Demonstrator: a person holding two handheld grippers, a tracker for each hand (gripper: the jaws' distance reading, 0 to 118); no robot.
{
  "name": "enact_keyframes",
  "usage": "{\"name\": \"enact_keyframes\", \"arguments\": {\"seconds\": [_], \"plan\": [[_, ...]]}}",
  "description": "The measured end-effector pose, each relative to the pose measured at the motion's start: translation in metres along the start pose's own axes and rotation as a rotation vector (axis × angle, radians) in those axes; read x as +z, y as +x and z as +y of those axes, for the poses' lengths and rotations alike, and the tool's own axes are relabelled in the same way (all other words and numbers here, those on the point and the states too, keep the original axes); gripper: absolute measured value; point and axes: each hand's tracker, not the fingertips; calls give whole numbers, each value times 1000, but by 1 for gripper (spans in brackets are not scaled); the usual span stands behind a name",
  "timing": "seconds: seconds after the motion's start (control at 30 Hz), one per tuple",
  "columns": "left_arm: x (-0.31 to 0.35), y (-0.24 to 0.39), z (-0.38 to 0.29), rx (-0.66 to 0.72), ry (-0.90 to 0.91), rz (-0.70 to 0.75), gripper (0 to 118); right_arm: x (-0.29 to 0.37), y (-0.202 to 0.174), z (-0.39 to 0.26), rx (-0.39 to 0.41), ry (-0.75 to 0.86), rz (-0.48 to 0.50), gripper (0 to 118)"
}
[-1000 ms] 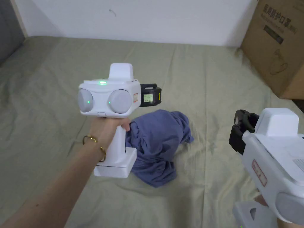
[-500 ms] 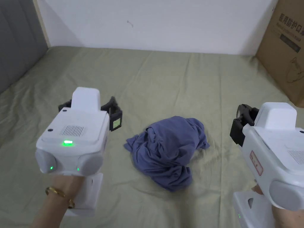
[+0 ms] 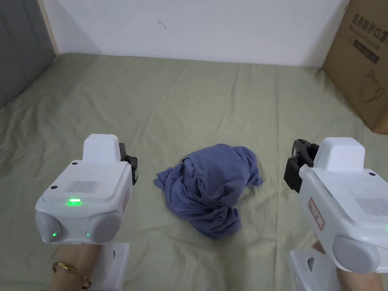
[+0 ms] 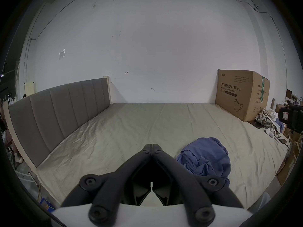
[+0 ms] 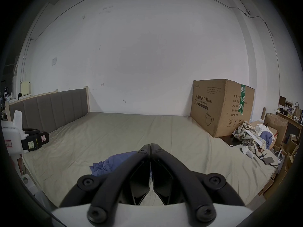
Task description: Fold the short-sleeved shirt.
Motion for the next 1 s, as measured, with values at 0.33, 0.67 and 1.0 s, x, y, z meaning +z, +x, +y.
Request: {"name": "enact_keyframes", "arguments": {"seconds": [0.33, 0.67, 1.0], "plan": [[-99, 3, 33, 133, -365, -115, 80, -14, 6, -2, 2, -39, 10, 0], [-228, 32, 2, 56, -767, -62, 118, -43, 11, -9, 38, -96, 17, 0], [-270, 55, -36, 51, -915, -42, 91, -67, 24, -25, 14, -167, -8, 0]]}}
